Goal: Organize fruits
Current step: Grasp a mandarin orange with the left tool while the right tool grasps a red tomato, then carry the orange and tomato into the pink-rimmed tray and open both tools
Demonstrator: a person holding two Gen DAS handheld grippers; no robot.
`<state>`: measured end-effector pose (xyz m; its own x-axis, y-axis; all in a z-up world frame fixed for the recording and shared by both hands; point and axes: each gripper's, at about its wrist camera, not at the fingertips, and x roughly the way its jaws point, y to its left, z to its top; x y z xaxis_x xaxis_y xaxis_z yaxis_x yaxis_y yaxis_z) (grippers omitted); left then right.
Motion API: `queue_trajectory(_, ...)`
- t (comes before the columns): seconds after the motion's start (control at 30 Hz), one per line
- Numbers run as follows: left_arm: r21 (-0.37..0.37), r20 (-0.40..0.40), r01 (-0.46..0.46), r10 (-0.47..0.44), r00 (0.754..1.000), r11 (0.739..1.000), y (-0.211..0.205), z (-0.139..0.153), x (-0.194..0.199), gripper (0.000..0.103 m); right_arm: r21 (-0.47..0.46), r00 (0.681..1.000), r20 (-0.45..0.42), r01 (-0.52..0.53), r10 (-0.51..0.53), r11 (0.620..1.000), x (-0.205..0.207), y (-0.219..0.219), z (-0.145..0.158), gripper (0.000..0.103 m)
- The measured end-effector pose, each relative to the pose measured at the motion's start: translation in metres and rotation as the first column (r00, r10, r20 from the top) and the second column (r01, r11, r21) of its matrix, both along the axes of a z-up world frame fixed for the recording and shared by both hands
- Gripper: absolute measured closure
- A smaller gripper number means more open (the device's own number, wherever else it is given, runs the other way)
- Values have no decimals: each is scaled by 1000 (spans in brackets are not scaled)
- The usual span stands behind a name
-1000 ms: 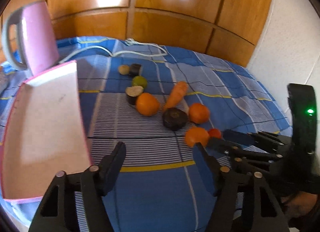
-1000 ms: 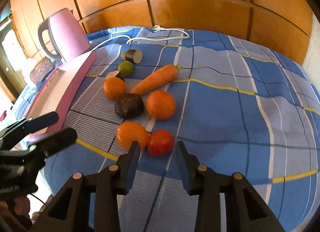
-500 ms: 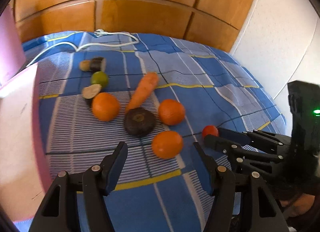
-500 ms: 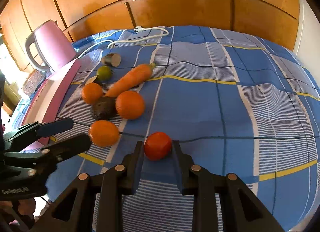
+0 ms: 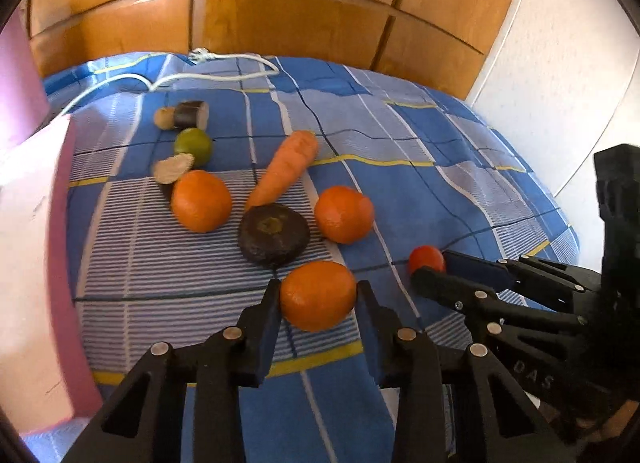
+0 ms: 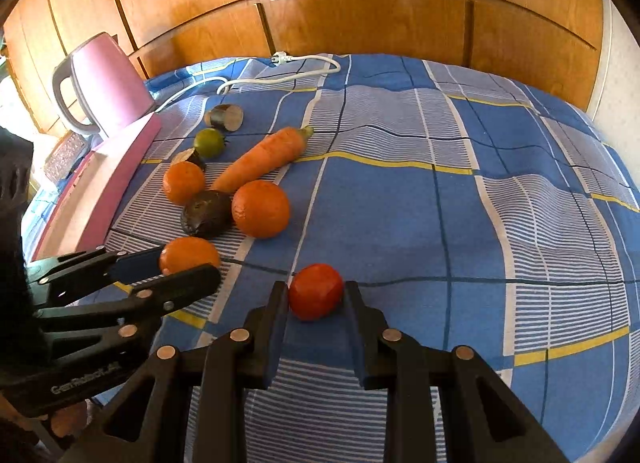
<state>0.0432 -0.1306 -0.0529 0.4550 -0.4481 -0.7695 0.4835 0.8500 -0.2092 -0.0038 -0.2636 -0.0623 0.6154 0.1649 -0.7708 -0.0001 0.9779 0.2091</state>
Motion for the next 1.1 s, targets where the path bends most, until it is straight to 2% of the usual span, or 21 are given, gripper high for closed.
queue_trajectory(0.27, 19, 56, -106, 104, 993, 994, 32, 18, -12, 67, 11, 998, 20, -66, 66, 998, -3, 24, 13, 75)
queue_trajectory(0.4, 2, 86, -198, 198, 976, 980, 58, 30, -15, 67, 1, 993, 36, -115, 115, 993, -3, 42, 21, 75)
queue_trajectory(0.7, -14, 133, -398, 396, 909, 917, 119, 49, -13, 67, 17, 968, 71, -241, 239, 971, 9, 84, 44, 75)
queue_trajectory(0.93, -14, 139, -511, 508, 850, 859, 166, 50, -9, 67, 46, 927, 97, -368, 362, 929, 24, 135, 60, 75)
queue_trajectory(1.1, -9, 131, -584, 580, 804, 811, 198, 46, -7, 66, 32, 898, 92, -434, 430, 900, 30, 168, 64, 75)
